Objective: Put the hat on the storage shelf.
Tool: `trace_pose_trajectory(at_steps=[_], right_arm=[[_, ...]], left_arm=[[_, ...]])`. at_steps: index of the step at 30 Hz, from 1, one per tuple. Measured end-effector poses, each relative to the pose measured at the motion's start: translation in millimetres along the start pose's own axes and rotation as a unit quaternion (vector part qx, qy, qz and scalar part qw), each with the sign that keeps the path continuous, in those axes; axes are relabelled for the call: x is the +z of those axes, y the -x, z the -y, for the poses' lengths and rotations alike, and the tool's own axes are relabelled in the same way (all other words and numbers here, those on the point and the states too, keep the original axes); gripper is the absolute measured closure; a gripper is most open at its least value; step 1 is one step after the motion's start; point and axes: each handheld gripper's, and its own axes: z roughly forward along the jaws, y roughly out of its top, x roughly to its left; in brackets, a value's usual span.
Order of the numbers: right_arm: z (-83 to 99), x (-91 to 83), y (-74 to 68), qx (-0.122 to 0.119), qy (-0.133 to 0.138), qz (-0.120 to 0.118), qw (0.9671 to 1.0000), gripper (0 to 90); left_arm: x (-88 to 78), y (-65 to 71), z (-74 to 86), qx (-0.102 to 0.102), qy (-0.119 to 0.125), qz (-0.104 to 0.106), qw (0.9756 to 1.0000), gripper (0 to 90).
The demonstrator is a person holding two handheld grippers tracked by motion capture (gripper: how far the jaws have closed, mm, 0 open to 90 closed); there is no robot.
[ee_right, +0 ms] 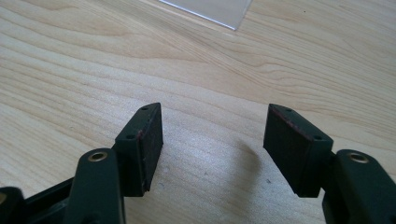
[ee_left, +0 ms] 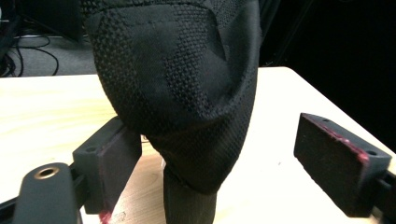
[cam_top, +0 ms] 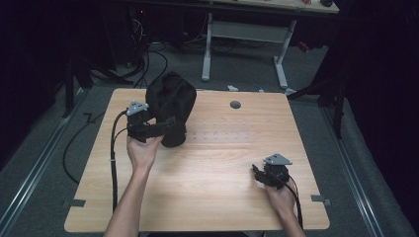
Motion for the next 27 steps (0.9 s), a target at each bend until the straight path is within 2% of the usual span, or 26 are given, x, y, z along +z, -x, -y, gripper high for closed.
trace_pose_trajectory(at_steps=[12, 18, 22, 27], right_arm=[[-0.1, 0.0, 0.9, 0.005, -0.003, -0.004, 1.0, 37.6], [-0.2, 0.2, 1.3, 0.009, -0.003, -0.008, 0.9999, 37.6], [-0.3, 0.7, 2.9, 0.015, -0.005, -0.014, 0.9998, 37.9], [-0.3, 1.6, 6.7, 0.029, -0.009, -0.028, 0.9991, 38.3]], left_arm=[[-22.7, -4.4, -0.2, 0.015, -0.009, 0.01, 0.9998, 14.6], [-32.2, -12.7, 8.0, 0.015, -0.026, 0.008, 0.9995, 15.4], [-39.3, -19.6, 15.9, 0.013, -0.047, 0.013, 0.9987, 19.8], [-46.4, -28.8, 23.1, 0.007, -0.051, 0.014, 0.9986, 20.9]])
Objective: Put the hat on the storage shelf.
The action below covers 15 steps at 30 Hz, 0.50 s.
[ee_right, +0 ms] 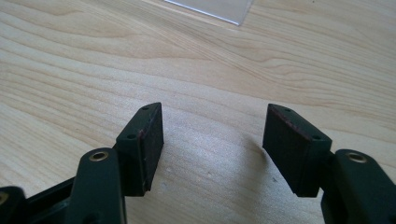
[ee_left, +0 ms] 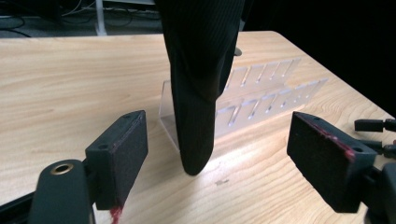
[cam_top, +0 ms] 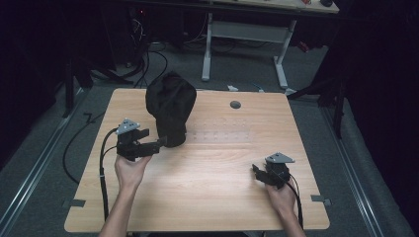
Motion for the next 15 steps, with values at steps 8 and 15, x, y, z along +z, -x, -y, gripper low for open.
trace_pose_trajectory(at_steps=[8, 15], right_arm=[[-0.2, 0.6, 2.5, 0.012, -0.003, -0.008, 0.9999, 38.3], [-0.3, 1.2, 5.0, 0.023, -0.007, -0.018, 0.9996, 38.2]], left_arm=[[-8.4, -6.8, 8.6, 0.0, 0.0, 0.004, 1.0, 21.2], [-14.1, -7.7, 15.6, 0.007, -0.003, 0.005, 1.0, 21.7]])
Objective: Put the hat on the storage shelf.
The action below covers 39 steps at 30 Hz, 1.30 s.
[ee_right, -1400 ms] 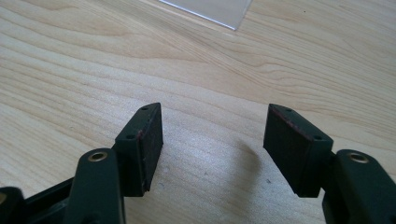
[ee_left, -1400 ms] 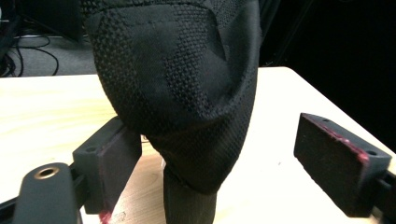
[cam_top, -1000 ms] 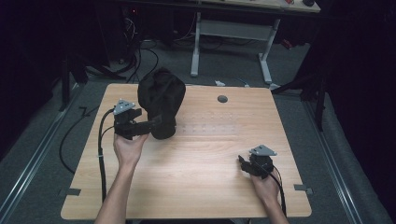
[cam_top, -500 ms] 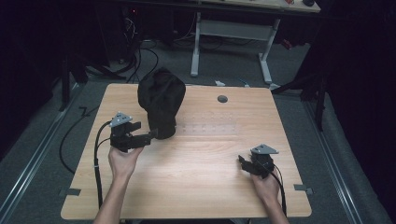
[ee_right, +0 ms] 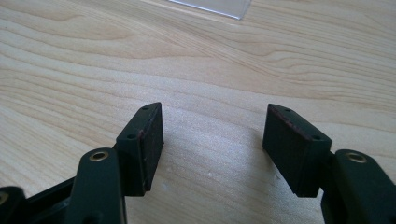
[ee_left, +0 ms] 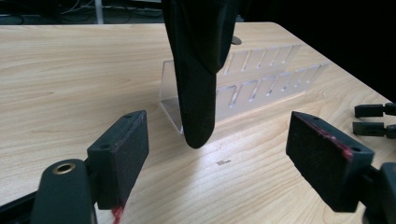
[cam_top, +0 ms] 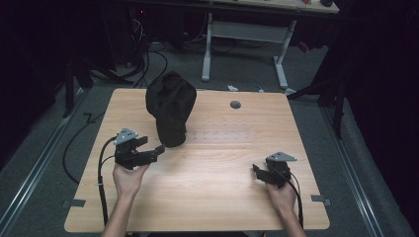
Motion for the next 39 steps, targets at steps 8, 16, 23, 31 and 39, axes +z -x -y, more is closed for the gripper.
trace_pose_trajectory(at_steps=[8, 16, 23, 31, 39], right_arm=[[0.0, 0.0, 0.3, 0.001, 0.0, -0.001, 1.0, 38.2], [-0.1, 0.1, 0.4, 0.001, 0.0, -0.001, 1.0, 38.2], [-0.1, 0.1, 0.4, 0.001, 0.0, -0.001, 1.0, 38.2], [-0.1, 0.1, 0.4, 0.001, 0.0, -0.001, 1.0, 38.2], [0.0, 0.1, 0.4, 0.001, 0.0, -0.001, 1.0, 38.2]], left_arm=[[-4.5, -4.7, 9.6, 0.001, -0.012, 0.001, 0.9999, 21.7], [-8.2, -5.7, 20.5, 0.011, -0.029, 0.004, 0.9995, 20.6], [-10.7, -12.6, 28.6, 0.008, -0.036, -0.002, 0.9993, 20.7], [-9.5, -20.4, 38.4, 0.013, -0.047, -0.013, 0.9987, 20.4], [-7.7, -31.3, 51.2, 0.017, -0.05, -0.031, 0.9981, 20.6]])
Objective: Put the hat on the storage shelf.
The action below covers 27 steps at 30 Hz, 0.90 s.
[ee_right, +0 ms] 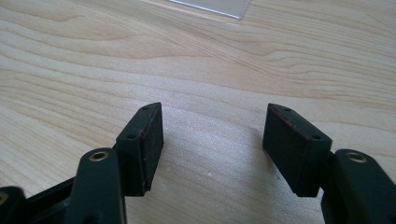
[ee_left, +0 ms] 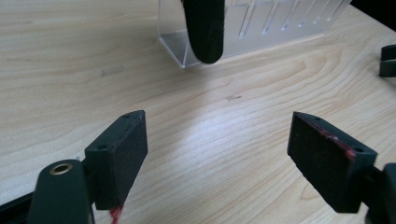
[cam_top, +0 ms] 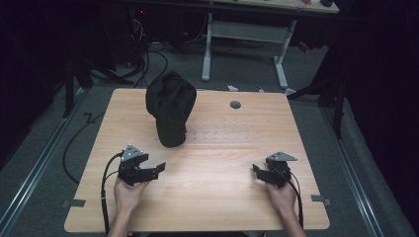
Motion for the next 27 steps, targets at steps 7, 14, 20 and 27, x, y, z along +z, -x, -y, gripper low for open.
trace_pose_trajectory(at_steps=[7, 14, 20, 27], right_arm=[[0.0, 0.0, 0.0, 0.0, 0.0, 0.0, 1.0, 38.1], [0.0, 0.0, 0.0, 0.0, 0.0, 0.0, 1.0, 38.1], [0.0, -0.1, -0.1, 0.0, 0.0, 0.0, 1.0, 38.1], [0.0, -0.1, -0.2, 0.001, 0.0, 0.0, 1.0, 37.9]], left_arm=[[8.2, -4.8, 11.4, 0.033, -0.011, -0.035, 0.9988, 19.3], [17.6, -7.6, 20.6, 0.058, -0.023, -0.05, 0.9968, 18.0], [26.8, -13.5, 26.5, 0.085, -0.016, -0.076, 0.9933, 16.8], [33.9, -25.2, 33.2, 0.1, -0.023, -0.098, 0.9898, 14.5]])
